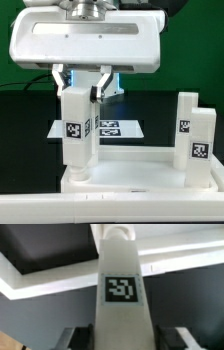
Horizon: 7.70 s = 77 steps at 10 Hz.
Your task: Assemble desk
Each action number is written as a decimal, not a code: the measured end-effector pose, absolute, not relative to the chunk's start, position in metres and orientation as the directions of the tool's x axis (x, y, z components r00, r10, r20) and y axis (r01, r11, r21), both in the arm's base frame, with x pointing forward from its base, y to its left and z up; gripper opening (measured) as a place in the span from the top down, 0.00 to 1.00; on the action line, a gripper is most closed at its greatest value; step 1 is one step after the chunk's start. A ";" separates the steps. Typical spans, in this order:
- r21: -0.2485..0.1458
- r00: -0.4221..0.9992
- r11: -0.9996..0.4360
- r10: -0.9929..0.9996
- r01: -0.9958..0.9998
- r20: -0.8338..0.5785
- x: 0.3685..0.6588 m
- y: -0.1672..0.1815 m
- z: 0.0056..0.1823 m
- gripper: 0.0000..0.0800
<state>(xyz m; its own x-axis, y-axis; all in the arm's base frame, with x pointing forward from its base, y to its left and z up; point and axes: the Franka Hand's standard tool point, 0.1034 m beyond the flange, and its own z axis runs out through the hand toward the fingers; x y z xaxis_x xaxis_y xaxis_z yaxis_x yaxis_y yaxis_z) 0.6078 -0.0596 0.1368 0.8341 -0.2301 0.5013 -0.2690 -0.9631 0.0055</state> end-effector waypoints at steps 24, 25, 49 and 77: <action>-0.045 0.863 -0.964 -0.255 -0.263 0.436 0.627 -0.053 0.148 0.19; -0.057 0.874 -0.961 -0.270 -0.270 0.404 0.628 -0.057 0.148 0.19; -0.072 -0.156 0.168 -0.976 -0.983 -0.150 0.633 -0.039 0.117 0.64; -0.077 0.005 0.006 -0.990 -0.997 -0.143 0.631 -0.059 0.114 0.64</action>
Offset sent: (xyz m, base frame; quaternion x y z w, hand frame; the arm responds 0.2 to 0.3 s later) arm 0.0005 0.0079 -0.0089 0.0098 -0.0059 0.0059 0.9999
